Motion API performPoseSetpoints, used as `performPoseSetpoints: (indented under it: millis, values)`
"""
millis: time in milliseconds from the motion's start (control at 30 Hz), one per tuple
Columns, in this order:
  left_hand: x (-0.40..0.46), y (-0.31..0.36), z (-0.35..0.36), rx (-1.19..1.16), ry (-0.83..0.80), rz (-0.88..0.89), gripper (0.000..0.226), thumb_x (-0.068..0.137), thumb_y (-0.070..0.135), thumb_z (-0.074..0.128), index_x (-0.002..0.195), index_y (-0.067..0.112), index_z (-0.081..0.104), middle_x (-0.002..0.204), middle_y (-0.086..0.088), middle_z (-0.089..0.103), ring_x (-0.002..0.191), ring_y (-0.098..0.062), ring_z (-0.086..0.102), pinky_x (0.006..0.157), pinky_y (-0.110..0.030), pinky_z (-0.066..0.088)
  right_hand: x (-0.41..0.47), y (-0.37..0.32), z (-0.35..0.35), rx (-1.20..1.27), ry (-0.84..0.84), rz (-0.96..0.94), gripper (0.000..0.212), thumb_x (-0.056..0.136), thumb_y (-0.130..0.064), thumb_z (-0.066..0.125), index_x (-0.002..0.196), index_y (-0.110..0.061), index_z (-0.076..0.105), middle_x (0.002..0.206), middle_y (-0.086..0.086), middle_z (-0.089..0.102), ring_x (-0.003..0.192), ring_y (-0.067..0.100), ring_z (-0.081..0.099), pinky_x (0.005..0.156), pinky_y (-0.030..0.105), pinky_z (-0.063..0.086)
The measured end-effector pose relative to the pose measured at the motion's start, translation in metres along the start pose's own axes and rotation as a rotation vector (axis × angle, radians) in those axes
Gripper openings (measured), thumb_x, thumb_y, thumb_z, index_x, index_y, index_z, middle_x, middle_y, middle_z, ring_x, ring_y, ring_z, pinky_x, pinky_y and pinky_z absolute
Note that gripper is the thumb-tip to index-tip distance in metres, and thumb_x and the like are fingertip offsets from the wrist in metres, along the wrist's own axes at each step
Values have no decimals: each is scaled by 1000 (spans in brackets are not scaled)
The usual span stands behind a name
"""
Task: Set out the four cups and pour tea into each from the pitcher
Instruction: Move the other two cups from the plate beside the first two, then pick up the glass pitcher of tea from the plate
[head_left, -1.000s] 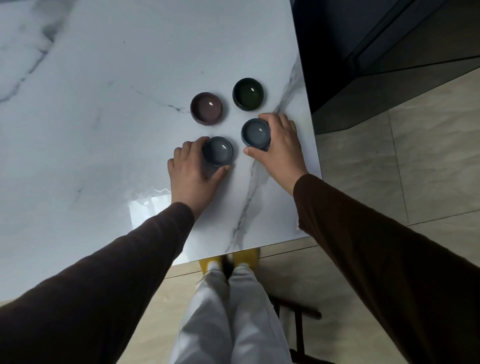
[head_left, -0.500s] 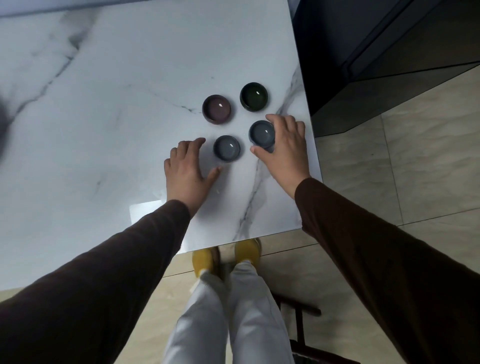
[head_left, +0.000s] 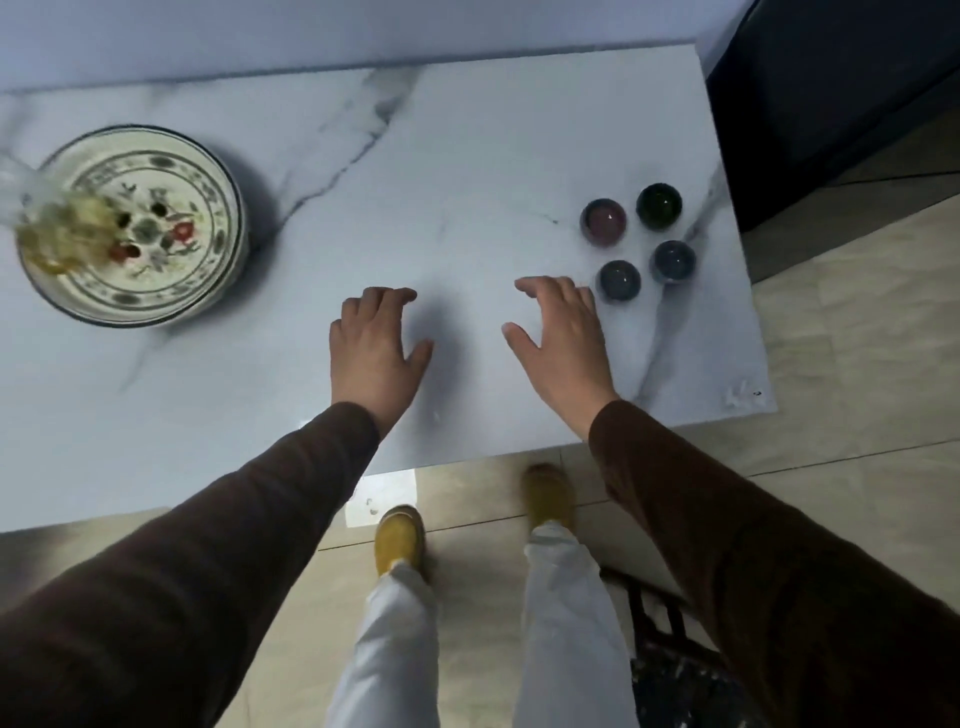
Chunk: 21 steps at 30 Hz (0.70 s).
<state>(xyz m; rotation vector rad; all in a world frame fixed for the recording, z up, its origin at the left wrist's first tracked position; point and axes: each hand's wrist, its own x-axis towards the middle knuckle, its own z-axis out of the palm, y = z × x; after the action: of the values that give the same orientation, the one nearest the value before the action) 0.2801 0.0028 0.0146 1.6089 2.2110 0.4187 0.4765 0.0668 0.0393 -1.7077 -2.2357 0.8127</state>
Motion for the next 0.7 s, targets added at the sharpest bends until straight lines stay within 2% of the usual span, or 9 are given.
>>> performPoseSetpoints:
  millis: [367, 700]
  values:
    - [-37, -104, -75, 40, 35, -36, 49, 83, 31, 65, 129, 20, 54, 126, -1, 55, 116, -29, 48, 92, -41, 38, -6, -124, 68, 54, -86, -109, 38, 92, -25, 62, 128, -15, 57, 124, 4, 58, 116, 25, 48, 99, 36, 41]
    - [-31, -233, -151, -107, 41, -88, 40, 84, 23, 68, 122, 15, 58, 119, -4, 60, 112, -30, 52, 95, -44, 45, 9, -247, 139, 71, -130, -135, 37, 93, -24, 60, 129, -16, 55, 123, 4, 57, 111, 23, 49, 95, 35, 44]
